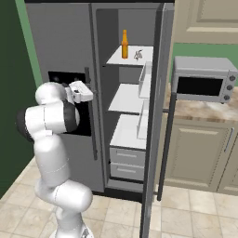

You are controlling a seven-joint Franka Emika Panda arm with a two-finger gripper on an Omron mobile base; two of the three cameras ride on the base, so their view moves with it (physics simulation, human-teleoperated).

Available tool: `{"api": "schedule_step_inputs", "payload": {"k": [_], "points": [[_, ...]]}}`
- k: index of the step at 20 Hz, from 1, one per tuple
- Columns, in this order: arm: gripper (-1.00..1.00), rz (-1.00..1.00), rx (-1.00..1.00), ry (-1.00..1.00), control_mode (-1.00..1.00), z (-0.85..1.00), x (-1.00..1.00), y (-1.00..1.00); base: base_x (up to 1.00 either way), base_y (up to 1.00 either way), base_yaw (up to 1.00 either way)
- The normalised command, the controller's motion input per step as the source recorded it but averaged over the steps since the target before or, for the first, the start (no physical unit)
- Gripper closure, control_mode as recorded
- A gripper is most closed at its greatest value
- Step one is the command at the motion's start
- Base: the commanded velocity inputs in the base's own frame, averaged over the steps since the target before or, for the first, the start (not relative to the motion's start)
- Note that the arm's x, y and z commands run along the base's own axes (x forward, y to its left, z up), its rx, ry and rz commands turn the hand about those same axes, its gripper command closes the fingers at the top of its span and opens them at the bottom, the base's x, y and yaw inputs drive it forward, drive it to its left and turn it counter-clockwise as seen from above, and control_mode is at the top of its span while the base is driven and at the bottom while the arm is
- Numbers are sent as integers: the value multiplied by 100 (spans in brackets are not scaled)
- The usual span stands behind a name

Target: Pick up the frozen fish from the freezer, place it on any shelf in the fridge, and close the fridge and freezer doors when done.

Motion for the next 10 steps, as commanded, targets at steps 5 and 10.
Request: {"api": "schedule_step_inputs", "payload": {"k": [5, 10], "points": [[-100, -5, 4, -9, -100, 100, -99, -15, 0, 0, 0], [-100, -2, 8, -4, -100, 100, -100, -36, 0, 0, 0]]}}
